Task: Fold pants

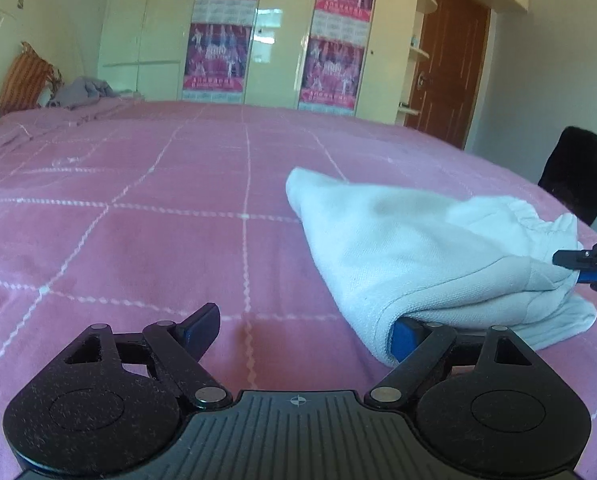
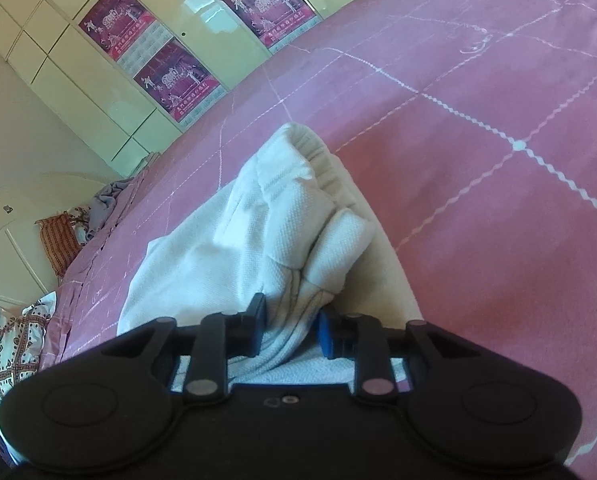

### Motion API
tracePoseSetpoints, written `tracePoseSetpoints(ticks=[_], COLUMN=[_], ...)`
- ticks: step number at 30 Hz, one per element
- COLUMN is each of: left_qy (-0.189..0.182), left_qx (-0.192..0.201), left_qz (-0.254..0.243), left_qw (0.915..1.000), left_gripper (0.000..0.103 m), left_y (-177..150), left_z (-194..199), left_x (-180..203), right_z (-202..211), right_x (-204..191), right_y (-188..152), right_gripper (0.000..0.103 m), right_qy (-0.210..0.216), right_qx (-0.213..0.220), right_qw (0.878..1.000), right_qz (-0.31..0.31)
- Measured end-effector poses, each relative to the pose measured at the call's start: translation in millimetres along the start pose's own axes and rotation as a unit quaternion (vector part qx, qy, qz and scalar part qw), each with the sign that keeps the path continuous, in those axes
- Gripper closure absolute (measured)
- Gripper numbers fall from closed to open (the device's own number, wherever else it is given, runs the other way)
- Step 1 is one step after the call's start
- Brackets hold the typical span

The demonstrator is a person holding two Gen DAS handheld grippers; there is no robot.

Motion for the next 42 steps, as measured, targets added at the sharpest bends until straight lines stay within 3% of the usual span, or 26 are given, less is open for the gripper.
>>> tracePoseSetpoints(ticks=[3,4,6,8,9,10,12,16,18,22,29,31,33,34,35,36,38,39,40,42], left_qy=[0.007,0.014,0.016,0.009,0.002,0.0,-0.001,-0.012,-0.006,0.002,-0.007,-0.012,-0.018,-0.015,-0.018,-0.022,-0.045,-0.055,-0.067,-0.115], left_qx=[0.053,0.052,0.006,-0.057,-0.048,-0.051,-0.053,-0.071,-0.068,-0.052,-0.046,-0.056,-0.069,-0.077,-0.095,-0.122,-0.128,-0.11,-0.103,-0.127], left_qz=[-0.014,-0.026,-0.031,-0.021,-0.014,-0.013,-0.015,-0.014,-0.014,-0.032,-0.066,-0.062,-0.051,-0.057,-0.065,-0.068,-0.035,-0.026,-0.016,0.022], left_qw=[0.9985,0.9982,0.9994,0.9981,0.9987,0.9986,0.9985,0.9973,0.9976,0.9981,0.9967,0.9964,0.9961,0.9953,0.9932,0.99,0.9901,0.9921,0.9924,0.985], left_gripper=[0.022,0.022,0.022,0.019,0.019,0.019,0.018,0.019,0.019,0.019,0.019,0.019,0.019,0.019,0.018,0.016,0.017,0.018,0.018,0.018], left_y=[2,1,-2,-9,-10,-8,-6,-5,-4,7,37,43,48,48,46,44,51,55,60,67], left_z=[18,16,1,-21,-19,-17,-13,6,23,36,11,1,-10,-18,-29,-41,-40,-34,-33,-50], left_x=[5,7,6,0,-3,-3,-3,-5,-3,8,42,39,29,26,23,20,8,3,-3,-19], right_z=[34,44,53,34,15,2,5,13,27,55,37,34,36,37,34,30,5,-2,3,15], right_x=[-22,-29,-33,-14,1,15,24,5,4,-6,-52,-57,-45,-35,-26,-19,-6,-1,1,13], right_y=[1,1,-4,-6,-6,-9,-14,-8,-11,-14,11,16,23,27,31,32,30,29,29,35], right_gripper=[0.089,0.089,0.089,0.089,0.086,0.086,0.085,0.074,0.063,0.065,0.068,0.061,0.026,0.019,0.022,0.036,0.039,0.039,0.038,0.009], right_qy=[0.055,0.076,0.081,0.046,0.015,0.01,0.035,-0.005,-0.03,-0.07,-0.092,-0.117,-0.122,-0.112,-0.112,-0.114,-0.139,-0.138,-0.125,-0.071], right_qx=[0.064,0.083,0.106,0.069,0.02,-0.015,-0.001,-0.003,0.017,0.075,0.073,0.077,0.075,0.066,0.054,0.04,-0.035,-0.06,-0.048,-0.031], right_qw=[0.995,0.992,0.988,0.995,1.0,1.0,0.999,1.0,0.999,0.993,0.977,0.97,0.973,0.977,0.979,0.978,0.972,0.971,0.975,0.988], right_qz=[0.052,0.064,0.083,0.051,0.015,-0.015,-0.03,0.004,0.008,0.051,0.178,0.2,0.18,0.168,0.163,0.168,0.189,0.188,0.179,0.133])
Point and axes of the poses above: each gripper's, at about its wrist camera, not at the fingertips, and z roughly against the way its jaws point, x to its right, y to its top, the point moved 1 cm from there along -z, roughly the way its jaws point, and after that the axes turned 15 degrees about -x, right-handed, at the moved point
